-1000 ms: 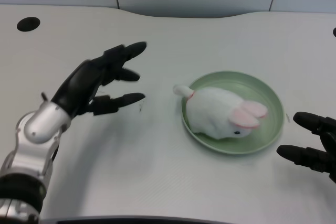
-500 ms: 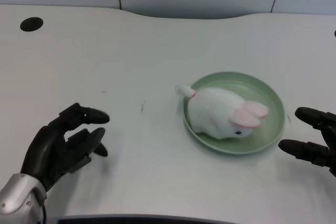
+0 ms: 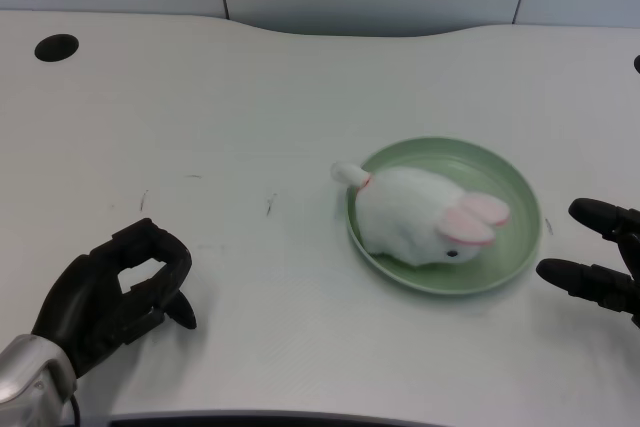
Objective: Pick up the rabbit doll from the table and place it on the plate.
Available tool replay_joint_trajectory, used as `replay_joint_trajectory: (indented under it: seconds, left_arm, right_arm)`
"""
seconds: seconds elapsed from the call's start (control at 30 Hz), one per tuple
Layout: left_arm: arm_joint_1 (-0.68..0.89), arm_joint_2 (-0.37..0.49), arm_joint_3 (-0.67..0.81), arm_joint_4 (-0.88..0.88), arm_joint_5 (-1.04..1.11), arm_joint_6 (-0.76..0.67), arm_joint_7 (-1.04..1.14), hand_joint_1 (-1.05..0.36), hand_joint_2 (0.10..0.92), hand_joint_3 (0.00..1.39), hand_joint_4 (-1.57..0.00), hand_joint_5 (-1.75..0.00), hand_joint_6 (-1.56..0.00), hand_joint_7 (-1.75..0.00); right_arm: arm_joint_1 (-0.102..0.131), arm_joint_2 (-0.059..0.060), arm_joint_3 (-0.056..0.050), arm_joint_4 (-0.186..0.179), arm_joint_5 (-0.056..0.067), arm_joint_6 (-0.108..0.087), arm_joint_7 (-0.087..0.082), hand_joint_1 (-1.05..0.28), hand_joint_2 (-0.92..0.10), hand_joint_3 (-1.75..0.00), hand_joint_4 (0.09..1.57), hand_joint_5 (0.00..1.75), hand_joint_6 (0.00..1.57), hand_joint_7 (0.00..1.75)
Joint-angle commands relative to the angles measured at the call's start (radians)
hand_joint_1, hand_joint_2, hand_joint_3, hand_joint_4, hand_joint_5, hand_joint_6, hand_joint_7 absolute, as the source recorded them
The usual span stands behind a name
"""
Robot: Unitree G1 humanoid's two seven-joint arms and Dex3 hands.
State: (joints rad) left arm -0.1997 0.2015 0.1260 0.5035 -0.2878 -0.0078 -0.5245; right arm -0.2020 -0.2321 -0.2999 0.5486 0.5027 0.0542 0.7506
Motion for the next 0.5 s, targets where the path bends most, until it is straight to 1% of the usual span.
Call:
replay_joint_trajectory:
  seconds: [0.03,0.17,0.23,0.27,0.33,0.4,0.47,0.5]
  left_arm:
    - [-0.028,0.012,0.009,0.035,0.001,0.014,-0.012,-0.43,0.921,0.5,-0.64,-1.75,-0.39,-1.75]
    - [-0.037,0.011,0.003,0.048,0.009,0.007,-0.013,-0.43,0.921,0.49,-0.66,-1.75,-0.4,-1.75]
    - [-0.039,0.015,-0.009,0.049,0.021,0.014,-0.013,-0.43,0.921,0.49,-0.66,-1.75,-0.4,-1.75]
    - [-0.04,0.016,-0.012,0.05,0.025,0.017,-0.012,-0.44,0.921,0.49,-0.65,-1.75,-0.4,-1.75]
    - [-0.043,0.015,-0.013,0.059,0.029,0.008,-0.011,-0.44,0.921,0.49,-0.65,-1.75,-0.39,-1.75]
    - [-0.047,0.01,-0.01,0.067,0.03,0.004,-0.011,-0.44,0.921,0.49,-0.64,-1.75,-0.38,-1.75]
    - [-0.052,0.006,-0.011,0.077,0.036,0.001,-0.006,-0.44,0.921,0.49,-0.65,-1.75,-0.38,-1.75]
    - [-0.055,0.003,-0.01,0.083,0.037,-0.003,-0.007,-0.44,0.921,0.49,-0.65,-1.75,-0.38,-1.75]
  right_arm:
    - [-0.018,-0.022,-0.011,0.028,-0.008,-0.02,0.014,-0.35,-0.92,-0.2,0.97,0.0,0.87,0.0]
    - [-0.031,-0.026,-0.013,0.056,-0.013,-0.04,0.028,-0.35,-0.92,-0.21,0.96,0.0,0.86,0.0]
    - [-0.041,-0.03,-0.016,0.074,-0.01,-0.035,0.036,-0.34,-0.92,-0.21,0.97,0.0,0.86,0.0]
    - [-0.044,-0.032,-0.017,0.081,-0.011,-0.036,0.036,-0.34,-0.92,-0.2,0.97,0.0,0.86,0.0]
    - [-0.049,-0.033,-0.018,0.094,-0.016,-0.048,0.038,-0.34,-0.92,-0.2,0.97,0.0,0.85,0.0]
    - [-0.053,-0.035,-0.019,0.105,-0.019,-0.055,0.041,-0.34,-0.92,-0.2,0.97,0.0,0.85,0.0]
    - [-0.055,-0.034,-0.024,0.112,-0.025,-0.067,0.034,-0.34,-0.92,-0.2,0.98,0.01,0.85,0.0]
    - [-0.053,-0.03,-0.026,0.109,-0.031,-0.077,0.021,-0.34,-0.92,-0.19,0.98,0.01,0.86,0.0]
